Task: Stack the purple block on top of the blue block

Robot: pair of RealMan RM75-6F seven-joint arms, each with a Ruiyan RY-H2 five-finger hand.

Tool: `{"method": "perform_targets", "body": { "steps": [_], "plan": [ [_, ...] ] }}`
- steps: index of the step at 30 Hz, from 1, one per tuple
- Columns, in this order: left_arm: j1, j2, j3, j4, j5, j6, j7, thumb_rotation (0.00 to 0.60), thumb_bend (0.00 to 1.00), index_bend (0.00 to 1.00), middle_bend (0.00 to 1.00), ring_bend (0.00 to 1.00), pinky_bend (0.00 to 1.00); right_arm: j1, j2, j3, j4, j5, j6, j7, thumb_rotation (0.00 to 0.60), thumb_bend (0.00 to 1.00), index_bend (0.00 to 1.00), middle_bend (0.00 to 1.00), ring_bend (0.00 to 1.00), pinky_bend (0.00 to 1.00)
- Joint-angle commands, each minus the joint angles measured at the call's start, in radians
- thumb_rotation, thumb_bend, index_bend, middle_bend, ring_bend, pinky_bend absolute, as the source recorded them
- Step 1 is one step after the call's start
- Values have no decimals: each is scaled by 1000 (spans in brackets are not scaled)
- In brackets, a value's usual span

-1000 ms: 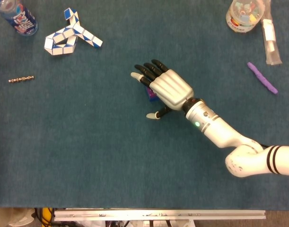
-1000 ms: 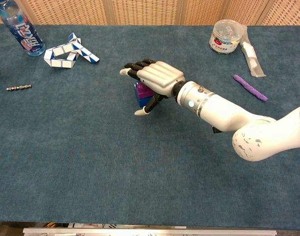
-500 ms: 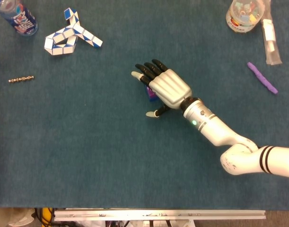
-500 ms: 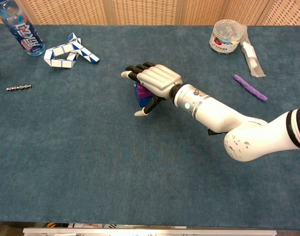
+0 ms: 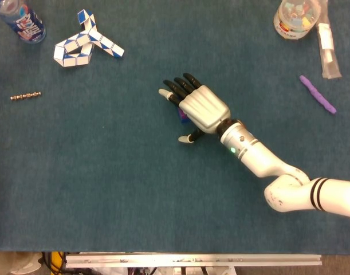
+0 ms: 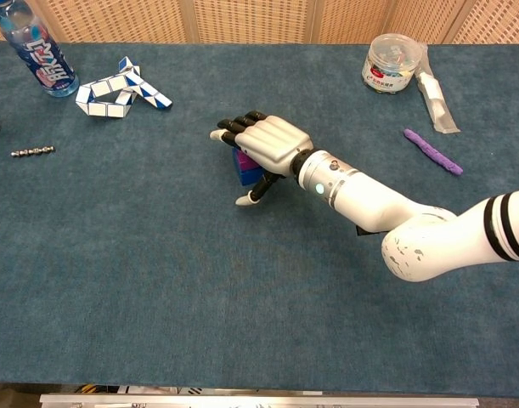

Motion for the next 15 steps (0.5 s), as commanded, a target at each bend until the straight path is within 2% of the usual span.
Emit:
{"method": "perform_targets", "body": {
  "steps": [1,15],
  "plan": [
    [0,0,0,0,0,0,0,600,169,205,185,193,309,-3,-5,-1,6,-4,1,-4,368,0,0,0,0,0],
    [-1,2,-2,-1,-2,0,-3,600,169,205,185,193,309,-18,-21,7,32,-30,14,-8,367,0,0,0,0,0]
  ]
}}
